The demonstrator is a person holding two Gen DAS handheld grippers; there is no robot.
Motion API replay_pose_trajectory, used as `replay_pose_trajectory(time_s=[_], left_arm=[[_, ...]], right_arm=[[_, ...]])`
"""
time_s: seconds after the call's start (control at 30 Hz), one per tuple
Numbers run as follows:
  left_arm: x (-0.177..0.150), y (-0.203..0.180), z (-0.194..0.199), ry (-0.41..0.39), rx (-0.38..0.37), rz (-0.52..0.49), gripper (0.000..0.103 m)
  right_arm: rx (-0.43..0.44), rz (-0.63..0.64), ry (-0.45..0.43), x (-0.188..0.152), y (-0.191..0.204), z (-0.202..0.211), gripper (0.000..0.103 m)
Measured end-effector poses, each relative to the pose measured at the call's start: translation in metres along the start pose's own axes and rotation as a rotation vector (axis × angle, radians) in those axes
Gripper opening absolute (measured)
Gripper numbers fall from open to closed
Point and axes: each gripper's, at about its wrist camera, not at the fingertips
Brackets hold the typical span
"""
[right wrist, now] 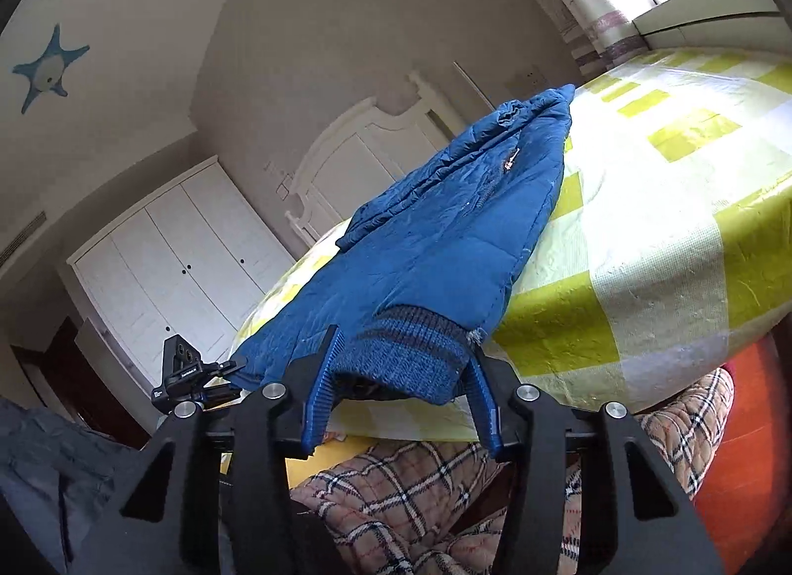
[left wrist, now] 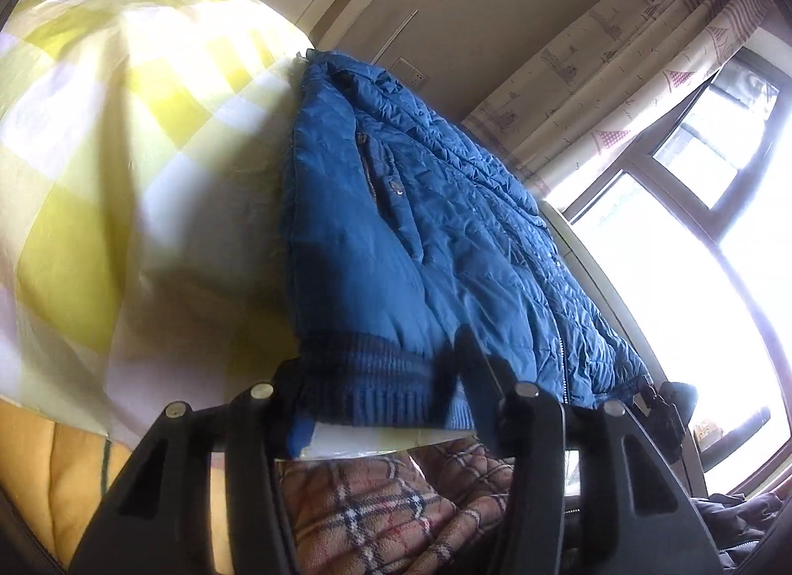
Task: Fold large clothes
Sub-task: 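Close both tools on the ribbed hem and lift it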
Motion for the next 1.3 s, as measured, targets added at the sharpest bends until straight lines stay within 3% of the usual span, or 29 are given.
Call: replay_pose_trajectory(time_s=[0.13, 0.23, 0.4, 0.43, 0.57, 0.67, 0.73, 0.97, 1.07, 1.1, 1.2, 1.3], left_arm=[[0.017, -0.003, 0.003, -0.051, -0.036, 0.029, 0.048], [0.015, 0.002, -0.014, -0.042, 0.005, 0.038, 0.068], [0.014, -0.006, -0.019, -0.063, 0.009, 0.002, 0.079], [0.015, -0.007, -0.019, -0.059, 0.016, -0.013, 0.080], [0.014, -0.010, -0.019, -0.044, 0.013, -0.018, 0.077], [0.015, -0.010, -0.019, -0.051, 0.027, -0.022, 0.077], [0.015, -0.006, -0.020, -0.050, 0.027, -0.005, 0.077], [0.015, -0.009, -0.019, -0.044, 0.048, -0.034, 0.076], [0.016, -0.004, -0.019, -0.031, 0.048, 0.003, 0.049], [0.017, -0.004, -0.019, -0.025, 0.056, 0.000, 0.033], [0.020, -0.006, -0.016, -0.027, 0.063, -0.013, 0.020], [0.022, -0.019, -0.005, -0.039, 0.067, -0.048, 0.015]], right_arm=[[-0.053, 0.032, 0.013, 0.011, 0.004, -0.011, 0.044], [-0.092, -0.019, 0.011, 0.006, -0.009, -0.018, 0.046], [-0.147, -0.030, 0.014, -0.002, -0.013, -0.011, 0.051], [-0.153, -0.033, 0.012, -0.002, -0.014, -0.009, 0.057], [-0.123, -0.017, 0.012, -0.002, -0.005, -0.014, 0.060], [-0.157, -0.010, 0.032, 0.001, -0.005, -0.025, 0.059], [-0.161, -0.042, 0.022, 0.001, -0.010, -0.022, 0.053], [-0.167, -0.078, 0.012, -0.005, -0.011, -0.018, 0.057], [-0.187, -0.050, 0.014, -0.001, -0.005, -0.025, 0.050], [-0.216, -0.024, 0.019, 0.000, -0.003, -0.028, 0.040], [-0.255, 0.026, 0.030, 0.002, 0.004, -0.030, 0.022], [-0.258, 0.054, 0.016, 0.006, 0.018, -0.021, 0.017]])
Point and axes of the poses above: each gripper's, at about its wrist camera, not at the fingertips, and z roughly against the way its jaws point, y to its left, x to its top, and after that the axes turned 12 degrees about -y, right-handed
